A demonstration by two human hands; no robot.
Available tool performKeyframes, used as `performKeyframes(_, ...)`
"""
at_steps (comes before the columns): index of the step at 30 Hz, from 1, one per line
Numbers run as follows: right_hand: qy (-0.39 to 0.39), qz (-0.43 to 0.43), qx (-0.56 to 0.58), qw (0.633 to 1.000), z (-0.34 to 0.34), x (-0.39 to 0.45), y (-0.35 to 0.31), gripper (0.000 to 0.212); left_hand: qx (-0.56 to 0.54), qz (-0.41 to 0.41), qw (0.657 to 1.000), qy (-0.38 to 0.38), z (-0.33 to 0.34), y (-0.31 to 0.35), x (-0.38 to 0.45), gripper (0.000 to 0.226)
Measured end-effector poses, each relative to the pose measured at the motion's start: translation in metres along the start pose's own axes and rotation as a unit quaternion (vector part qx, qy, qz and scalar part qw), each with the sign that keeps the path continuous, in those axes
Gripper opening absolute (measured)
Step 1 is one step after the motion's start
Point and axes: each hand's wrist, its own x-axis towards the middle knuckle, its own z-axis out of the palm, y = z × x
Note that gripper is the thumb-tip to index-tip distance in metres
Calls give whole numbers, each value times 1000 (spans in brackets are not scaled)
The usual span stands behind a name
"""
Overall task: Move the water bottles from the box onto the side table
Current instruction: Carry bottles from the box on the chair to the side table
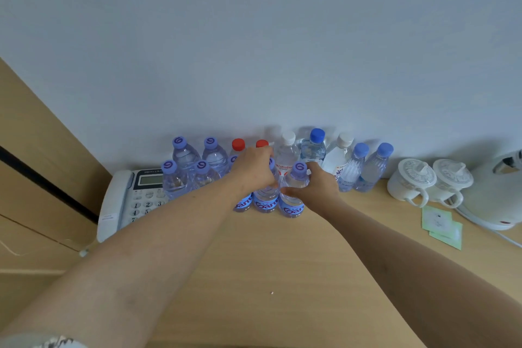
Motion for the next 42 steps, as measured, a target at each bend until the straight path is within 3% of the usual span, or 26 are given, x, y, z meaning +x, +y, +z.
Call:
performKeyframes(4,32,-7,-35,999,-20,-8,-7,84,7,18,1000,13,-16,9,-3,42)
performKeyframes(10,95,-17,-92,991,-56,-36,-13,84,4,81,993,81,-31,34,-14,49)
performKeyframes(17,184,51,-179,965,-106,-115,33,91,-8,183,982,55,3,100,-36,60)
performKeyframes(22,236,122,-167,950,-154,-189,82,96,8,275,961,5,36,182,-70,57)
performKeyframes(29,301,236,-157,911,-216,-313,165,100,44,400,915,-35,85,325,-144,73)
performKeyframes(42,370,420,-143,816,-320,-634,348,99,35,569,810,-136,221,590,-410,82)
